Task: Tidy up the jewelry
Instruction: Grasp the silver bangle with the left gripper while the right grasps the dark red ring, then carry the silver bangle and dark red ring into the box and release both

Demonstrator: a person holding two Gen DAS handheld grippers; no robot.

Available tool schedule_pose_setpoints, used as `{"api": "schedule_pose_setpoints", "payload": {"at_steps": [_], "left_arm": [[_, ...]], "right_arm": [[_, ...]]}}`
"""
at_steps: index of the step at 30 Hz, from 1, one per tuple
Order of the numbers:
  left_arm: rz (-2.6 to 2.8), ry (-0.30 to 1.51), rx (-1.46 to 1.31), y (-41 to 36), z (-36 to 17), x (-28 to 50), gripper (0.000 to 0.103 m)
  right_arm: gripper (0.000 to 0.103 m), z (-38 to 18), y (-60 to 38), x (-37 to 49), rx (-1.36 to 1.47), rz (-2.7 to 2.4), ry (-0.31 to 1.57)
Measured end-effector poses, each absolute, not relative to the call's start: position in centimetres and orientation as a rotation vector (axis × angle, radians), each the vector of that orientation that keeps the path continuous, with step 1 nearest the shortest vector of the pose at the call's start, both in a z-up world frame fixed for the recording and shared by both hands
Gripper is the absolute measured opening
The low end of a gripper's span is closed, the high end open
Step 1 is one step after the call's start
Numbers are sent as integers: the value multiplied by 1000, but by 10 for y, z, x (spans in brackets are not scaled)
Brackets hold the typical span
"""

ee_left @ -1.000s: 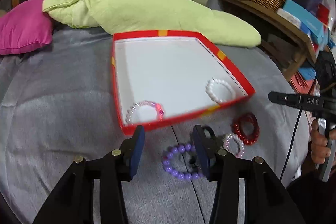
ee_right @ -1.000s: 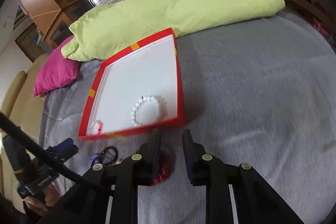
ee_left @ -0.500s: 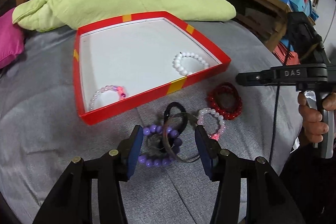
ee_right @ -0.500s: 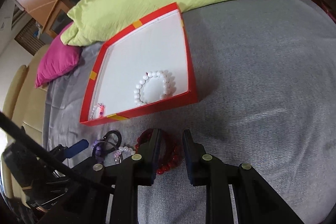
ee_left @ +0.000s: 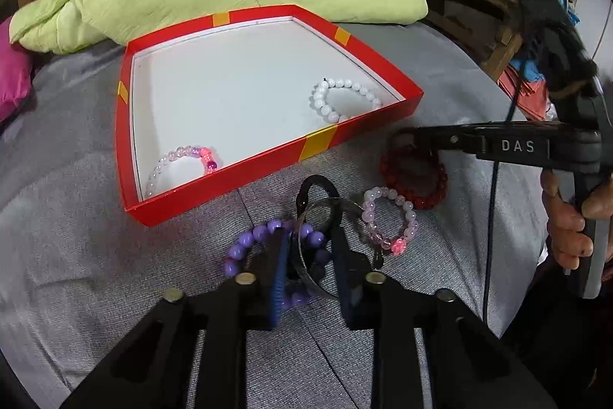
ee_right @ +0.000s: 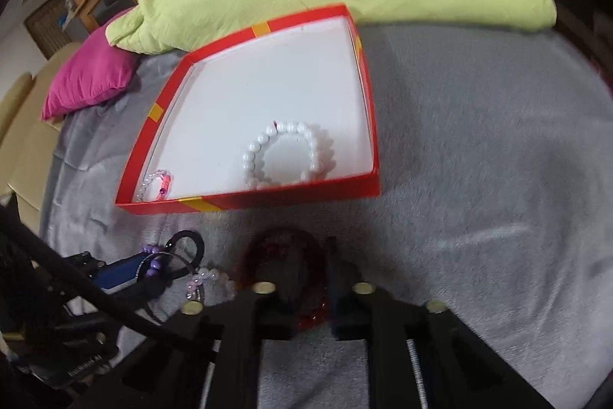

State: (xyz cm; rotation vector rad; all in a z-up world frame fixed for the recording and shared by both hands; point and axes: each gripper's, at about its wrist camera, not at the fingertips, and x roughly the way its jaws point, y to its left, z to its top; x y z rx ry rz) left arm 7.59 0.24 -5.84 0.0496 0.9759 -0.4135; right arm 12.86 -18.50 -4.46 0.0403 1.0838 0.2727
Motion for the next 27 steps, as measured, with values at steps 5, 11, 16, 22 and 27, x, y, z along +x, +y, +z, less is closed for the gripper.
{"api": "schedule_pose_setpoints", "payload": {"at_steps": [5, 11, 16, 22, 27], "left_arm": [[-432, 938, 30, 5, -50, 70, 10], [-447, 898, -13, 16, -36, 65, 10], [-460, 816, -124, 37, -14, 64, 10], [-391, 704, -264, 66, 5, 72, 9], [-319, 655, -362, 80, 6, 89, 9]], "right_arm": [[8, -30, -191, 125, 56, 266, 1012], [8, -17, -196, 125, 131, 302, 959], [8, -6, -201, 123, 208, 321, 915], [8, 3, -200, 128, 276, 320, 863], [8, 1, -192, 147, 323, 313, 865]]}}
